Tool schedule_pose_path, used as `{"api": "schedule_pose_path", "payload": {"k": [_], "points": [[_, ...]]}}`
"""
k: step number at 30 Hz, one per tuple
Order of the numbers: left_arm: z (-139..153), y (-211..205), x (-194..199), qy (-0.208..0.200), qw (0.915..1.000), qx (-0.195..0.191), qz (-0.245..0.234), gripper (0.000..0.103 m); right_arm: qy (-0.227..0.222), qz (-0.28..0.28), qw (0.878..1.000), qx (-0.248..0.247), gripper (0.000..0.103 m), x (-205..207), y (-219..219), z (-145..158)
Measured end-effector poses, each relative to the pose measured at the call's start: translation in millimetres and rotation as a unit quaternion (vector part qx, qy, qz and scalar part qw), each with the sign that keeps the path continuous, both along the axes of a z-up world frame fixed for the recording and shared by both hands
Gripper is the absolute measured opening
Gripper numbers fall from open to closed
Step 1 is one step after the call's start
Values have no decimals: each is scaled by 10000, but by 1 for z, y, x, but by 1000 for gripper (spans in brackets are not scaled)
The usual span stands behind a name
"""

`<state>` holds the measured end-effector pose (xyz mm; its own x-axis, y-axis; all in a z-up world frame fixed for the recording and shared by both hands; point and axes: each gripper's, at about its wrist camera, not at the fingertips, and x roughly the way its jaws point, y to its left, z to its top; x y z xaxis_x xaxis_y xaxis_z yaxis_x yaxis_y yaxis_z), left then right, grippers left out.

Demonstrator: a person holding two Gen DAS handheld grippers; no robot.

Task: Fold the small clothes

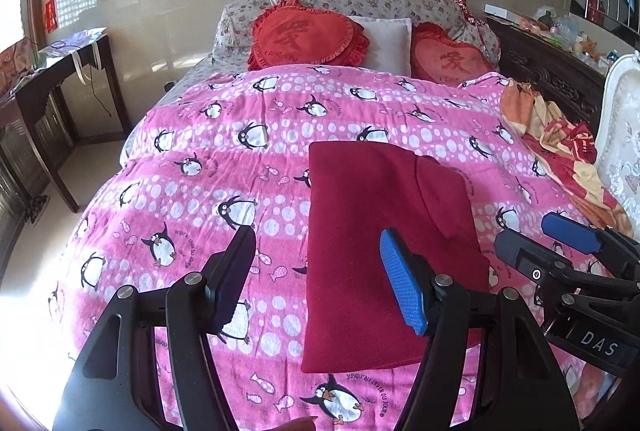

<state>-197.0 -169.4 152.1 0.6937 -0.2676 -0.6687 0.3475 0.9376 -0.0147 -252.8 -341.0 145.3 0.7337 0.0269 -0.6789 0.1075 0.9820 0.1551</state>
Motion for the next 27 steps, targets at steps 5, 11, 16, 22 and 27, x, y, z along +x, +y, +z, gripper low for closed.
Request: {"api": "schedule_pose_path", "payload": {"k": [5, 11, 16, 22, 27], "points": [[0, 1, -2, -30, 10000, 52, 11, 65, 49, 9, 10000, 3, 70, 0, 2, -2], [-4, -1, 1, 7, 9999, 113, 39, 65, 112, 22, 9999, 29, 70, 2, 4, -5], [-6, -1, 3, 40, 9999, 120, 36, 65, 122, 14, 9999, 11, 70, 2, 4, -7], [-9, -2, 4, 78, 9999, 123, 25, 65, 179, 20, 9998, 48, 70, 6, 3, -10], [-11, -3, 6, 97, 9999, 140, 24, 65, 217, 43, 9997, 77, 70, 7, 2, -13]]}}
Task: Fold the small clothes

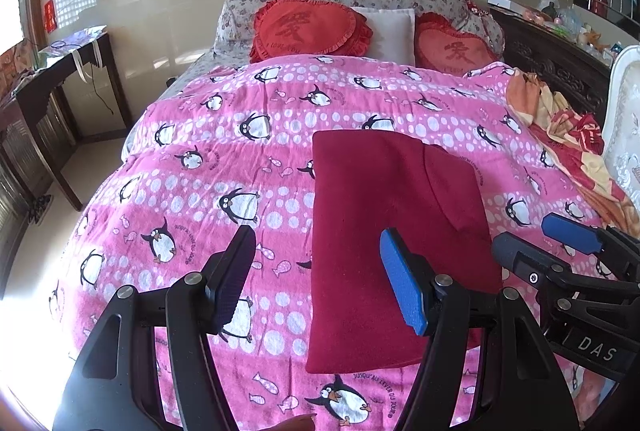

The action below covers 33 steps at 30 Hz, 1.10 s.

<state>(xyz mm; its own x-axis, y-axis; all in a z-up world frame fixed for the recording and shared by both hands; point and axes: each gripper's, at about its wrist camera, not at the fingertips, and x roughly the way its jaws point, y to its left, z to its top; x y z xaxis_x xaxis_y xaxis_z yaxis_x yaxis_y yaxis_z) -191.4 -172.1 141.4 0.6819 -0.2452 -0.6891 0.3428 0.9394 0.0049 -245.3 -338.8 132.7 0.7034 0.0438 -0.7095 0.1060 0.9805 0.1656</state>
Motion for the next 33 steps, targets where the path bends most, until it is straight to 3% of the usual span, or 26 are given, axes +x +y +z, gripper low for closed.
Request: {"api": "schedule_pose_path", "payload": {"k": [33], "points": [[-13, 1, 8, 140, 9999, 13, -10, 65, 188, 50, 9998, 56, 70, 9, 0, -12]]}}
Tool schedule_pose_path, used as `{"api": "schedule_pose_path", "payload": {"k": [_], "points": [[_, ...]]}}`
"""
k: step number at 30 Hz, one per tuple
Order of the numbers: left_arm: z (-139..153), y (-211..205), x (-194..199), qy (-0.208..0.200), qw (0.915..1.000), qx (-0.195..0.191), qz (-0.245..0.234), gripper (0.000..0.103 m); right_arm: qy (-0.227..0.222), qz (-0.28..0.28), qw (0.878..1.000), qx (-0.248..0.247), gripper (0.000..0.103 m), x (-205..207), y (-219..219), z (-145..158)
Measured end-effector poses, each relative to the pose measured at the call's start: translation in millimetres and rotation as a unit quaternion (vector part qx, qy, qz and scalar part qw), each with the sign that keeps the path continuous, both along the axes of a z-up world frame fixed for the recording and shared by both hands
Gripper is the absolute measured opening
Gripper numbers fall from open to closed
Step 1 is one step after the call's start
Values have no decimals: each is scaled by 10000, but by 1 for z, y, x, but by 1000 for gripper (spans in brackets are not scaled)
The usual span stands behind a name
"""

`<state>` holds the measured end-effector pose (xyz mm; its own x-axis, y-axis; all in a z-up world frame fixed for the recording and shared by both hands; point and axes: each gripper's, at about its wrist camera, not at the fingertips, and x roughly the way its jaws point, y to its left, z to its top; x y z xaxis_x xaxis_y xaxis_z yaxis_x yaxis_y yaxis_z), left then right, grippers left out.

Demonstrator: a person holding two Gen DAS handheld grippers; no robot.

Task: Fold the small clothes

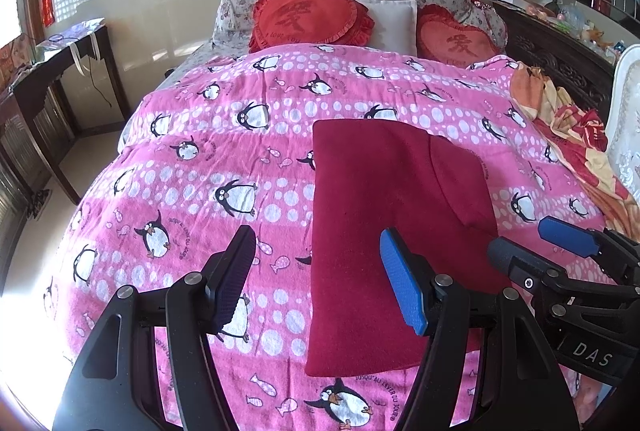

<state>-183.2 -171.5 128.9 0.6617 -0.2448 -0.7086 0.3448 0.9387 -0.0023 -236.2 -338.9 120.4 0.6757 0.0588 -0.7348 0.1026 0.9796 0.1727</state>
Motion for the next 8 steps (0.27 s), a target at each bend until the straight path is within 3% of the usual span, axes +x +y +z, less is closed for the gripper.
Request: {"api": "schedule_pose_path", "payload": {"k": [8], "points": [[-4, 6, 9, 92, 9999, -21, 75, 65, 69, 10, 10000, 4, 70, 3, 0, -3]]}}
